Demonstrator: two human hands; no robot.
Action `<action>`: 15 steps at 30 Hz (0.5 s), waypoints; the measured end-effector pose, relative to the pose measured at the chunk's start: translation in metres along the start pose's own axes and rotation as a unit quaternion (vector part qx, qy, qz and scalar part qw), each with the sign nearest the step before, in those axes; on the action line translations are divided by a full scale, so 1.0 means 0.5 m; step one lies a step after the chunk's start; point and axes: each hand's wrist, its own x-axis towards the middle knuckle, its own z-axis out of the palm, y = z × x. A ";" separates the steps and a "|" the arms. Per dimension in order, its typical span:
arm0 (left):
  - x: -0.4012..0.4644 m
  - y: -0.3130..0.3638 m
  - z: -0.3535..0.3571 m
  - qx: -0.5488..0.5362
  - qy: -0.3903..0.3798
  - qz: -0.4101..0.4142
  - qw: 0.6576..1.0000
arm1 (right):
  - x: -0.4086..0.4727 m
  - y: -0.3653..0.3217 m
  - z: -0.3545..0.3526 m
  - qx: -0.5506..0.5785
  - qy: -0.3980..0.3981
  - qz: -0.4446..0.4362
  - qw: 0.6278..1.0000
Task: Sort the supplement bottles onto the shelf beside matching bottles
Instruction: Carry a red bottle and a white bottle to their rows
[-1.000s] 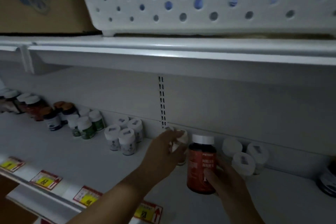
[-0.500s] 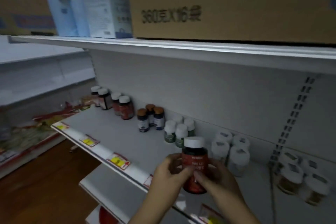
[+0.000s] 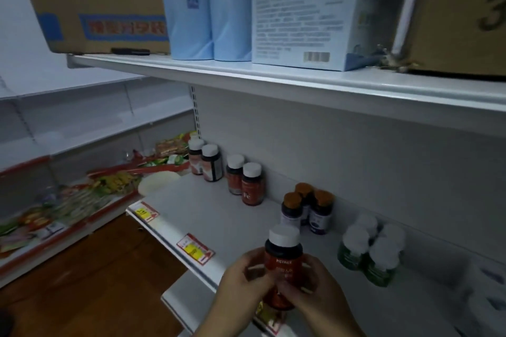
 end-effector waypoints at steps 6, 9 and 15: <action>0.126 0.044 -0.124 0.081 0.016 0.018 0.996 | 0.153 -0.040 0.128 -0.045 -0.013 -0.057 0.997; 0.197 0.034 -0.182 0.132 0.008 0.023 0.991 | 0.222 -0.055 0.187 -0.076 0.001 -0.073 0.994; 0.352 0.023 -0.277 0.185 -0.053 0.014 0.981 | 0.355 -0.047 0.296 -0.152 0.106 -0.084 0.979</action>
